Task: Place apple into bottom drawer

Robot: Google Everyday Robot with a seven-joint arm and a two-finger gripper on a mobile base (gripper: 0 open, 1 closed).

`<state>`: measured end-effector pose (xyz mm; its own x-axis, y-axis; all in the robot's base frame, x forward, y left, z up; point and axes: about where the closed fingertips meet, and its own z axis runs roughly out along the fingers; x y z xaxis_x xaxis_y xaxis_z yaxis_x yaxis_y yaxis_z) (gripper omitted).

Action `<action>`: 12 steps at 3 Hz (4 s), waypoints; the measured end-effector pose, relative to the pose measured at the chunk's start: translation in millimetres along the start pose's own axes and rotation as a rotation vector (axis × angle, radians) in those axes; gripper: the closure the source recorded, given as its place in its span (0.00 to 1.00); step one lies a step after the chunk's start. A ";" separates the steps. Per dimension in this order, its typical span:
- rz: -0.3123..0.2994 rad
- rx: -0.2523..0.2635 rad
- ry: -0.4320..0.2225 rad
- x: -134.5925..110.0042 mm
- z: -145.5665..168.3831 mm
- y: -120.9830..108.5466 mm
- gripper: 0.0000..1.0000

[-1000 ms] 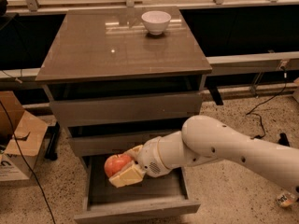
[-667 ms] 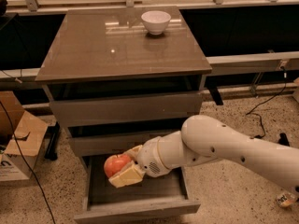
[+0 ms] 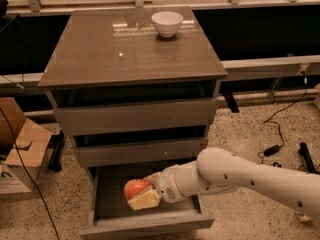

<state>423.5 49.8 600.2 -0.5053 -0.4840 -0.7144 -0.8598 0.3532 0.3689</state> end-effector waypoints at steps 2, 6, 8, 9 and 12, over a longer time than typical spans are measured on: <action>0.145 -0.019 -0.006 82.3 47.9 -55.4 1.00; 0.349 0.004 0.064 188.0 84.6 -159.2 1.00; 0.390 -0.012 0.117 208.8 94.9 -192.4 1.00; 0.388 -0.003 0.080 206.7 109.6 -208.8 1.00; 0.364 -0.002 0.054 214.9 199.9 -272.5 1.00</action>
Offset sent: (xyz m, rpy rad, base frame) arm 0.0175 -0.0403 -0.1756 0.0359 0.2036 -0.1338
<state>563.9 9.6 227.3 -0.7816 -0.3682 -0.5035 -0.6227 0.5086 0.5946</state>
